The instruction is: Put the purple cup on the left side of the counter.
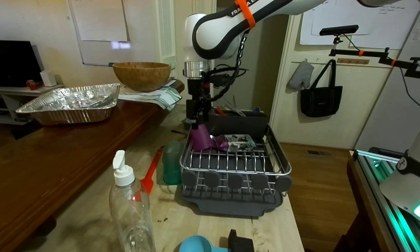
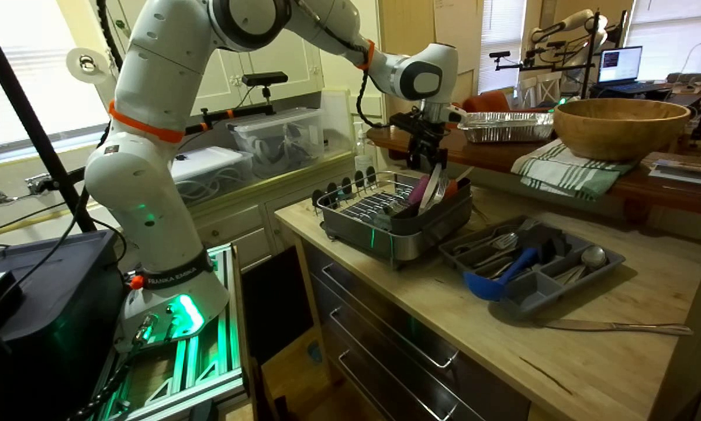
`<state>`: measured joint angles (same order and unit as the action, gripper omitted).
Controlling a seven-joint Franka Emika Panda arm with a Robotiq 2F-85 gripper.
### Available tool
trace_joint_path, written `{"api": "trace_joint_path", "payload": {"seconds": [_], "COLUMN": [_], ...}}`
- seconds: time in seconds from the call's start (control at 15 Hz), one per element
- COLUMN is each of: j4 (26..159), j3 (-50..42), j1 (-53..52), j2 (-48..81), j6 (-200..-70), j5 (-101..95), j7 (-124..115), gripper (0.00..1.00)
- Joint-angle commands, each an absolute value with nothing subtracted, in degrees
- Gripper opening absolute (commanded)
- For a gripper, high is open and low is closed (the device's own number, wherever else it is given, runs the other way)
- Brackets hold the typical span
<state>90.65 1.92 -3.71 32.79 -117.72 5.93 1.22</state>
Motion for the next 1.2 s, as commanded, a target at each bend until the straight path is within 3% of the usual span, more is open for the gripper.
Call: {"api": "trace_joint_path", "payload": {"seconds": [0.0, 1.13], "j4": [90.9, 85.5], "j3": [1.3, 4.5], "j1": [-3.3, -1.4], "j2": [33.5, 38.7], "j6": [-118.7, -108.6], "j5": [4.0, 7.6], "j7": [0.2, 3.0], "gripper": [1.0, 1.0]}}
